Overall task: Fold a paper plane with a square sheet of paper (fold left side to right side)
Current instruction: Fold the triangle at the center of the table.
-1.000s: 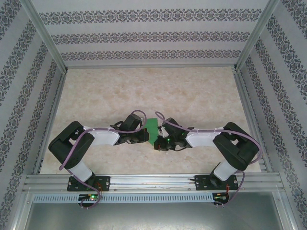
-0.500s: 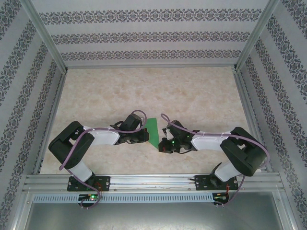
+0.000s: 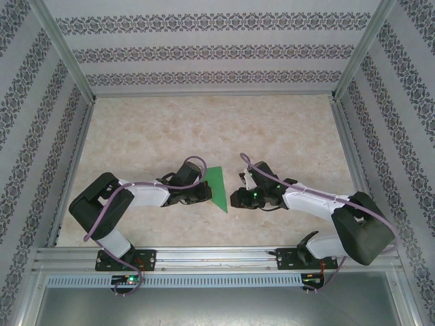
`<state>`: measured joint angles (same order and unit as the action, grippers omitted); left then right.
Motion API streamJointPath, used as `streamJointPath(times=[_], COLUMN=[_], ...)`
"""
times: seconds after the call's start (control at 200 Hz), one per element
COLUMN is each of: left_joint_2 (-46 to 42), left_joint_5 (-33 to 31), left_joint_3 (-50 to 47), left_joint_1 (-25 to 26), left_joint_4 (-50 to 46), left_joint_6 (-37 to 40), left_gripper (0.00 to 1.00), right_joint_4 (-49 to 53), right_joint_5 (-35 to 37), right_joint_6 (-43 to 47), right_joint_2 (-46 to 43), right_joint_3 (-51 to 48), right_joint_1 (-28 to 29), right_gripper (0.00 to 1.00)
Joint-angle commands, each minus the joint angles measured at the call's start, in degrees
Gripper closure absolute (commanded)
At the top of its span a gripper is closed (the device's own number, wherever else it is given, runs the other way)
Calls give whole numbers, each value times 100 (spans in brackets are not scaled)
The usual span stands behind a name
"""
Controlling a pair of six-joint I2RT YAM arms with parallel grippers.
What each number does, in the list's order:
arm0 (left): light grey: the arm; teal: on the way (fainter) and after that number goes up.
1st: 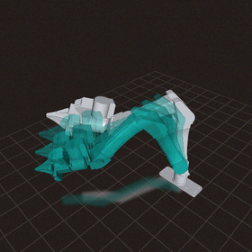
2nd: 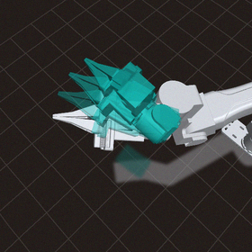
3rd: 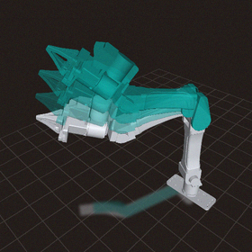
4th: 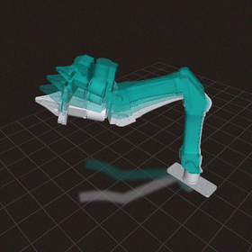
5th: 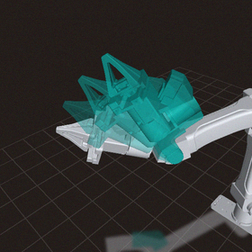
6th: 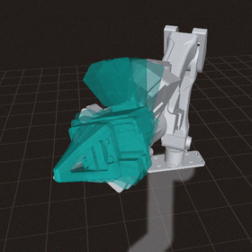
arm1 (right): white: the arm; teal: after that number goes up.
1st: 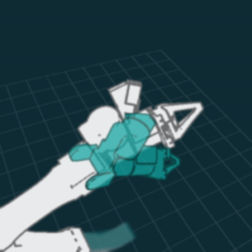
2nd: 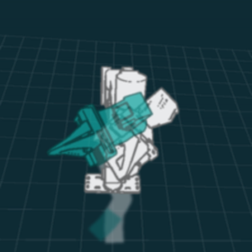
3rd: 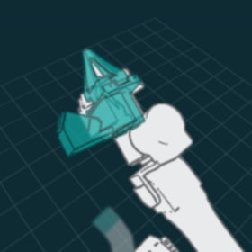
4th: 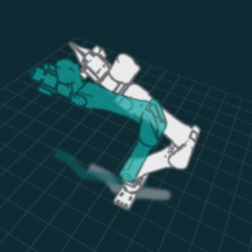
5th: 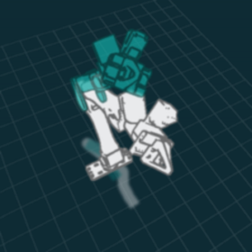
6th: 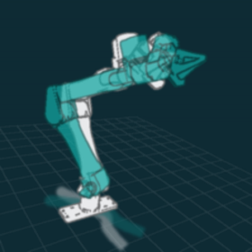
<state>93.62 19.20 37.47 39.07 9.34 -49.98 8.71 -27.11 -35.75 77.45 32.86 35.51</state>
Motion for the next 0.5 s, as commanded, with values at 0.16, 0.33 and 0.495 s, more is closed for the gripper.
streamJointPath(times=[0.16, 0.33, 0.495], left_joint_2=[-959, -1587, -1879], left_joint_5=[-480, -574, -482], left_joint_3=[44, -189, -408], left_joint_1=[-84, -418, -733], left_joint_4=[-769, -972, -1121], left_joint_6=[154, 228, 289], left_gripper=[62, 54, 50], right_joint_4=[-75, -482, -860], right_joint_5=[40, -410, -617], right_joint_6=[1538, 1834, 1820], right_joint_2=[190, 728, 1235], right_joint_3=[531, 733, 877], right_joint_1=[-154, -132, -25], right_gripper=[46, 43, 43])
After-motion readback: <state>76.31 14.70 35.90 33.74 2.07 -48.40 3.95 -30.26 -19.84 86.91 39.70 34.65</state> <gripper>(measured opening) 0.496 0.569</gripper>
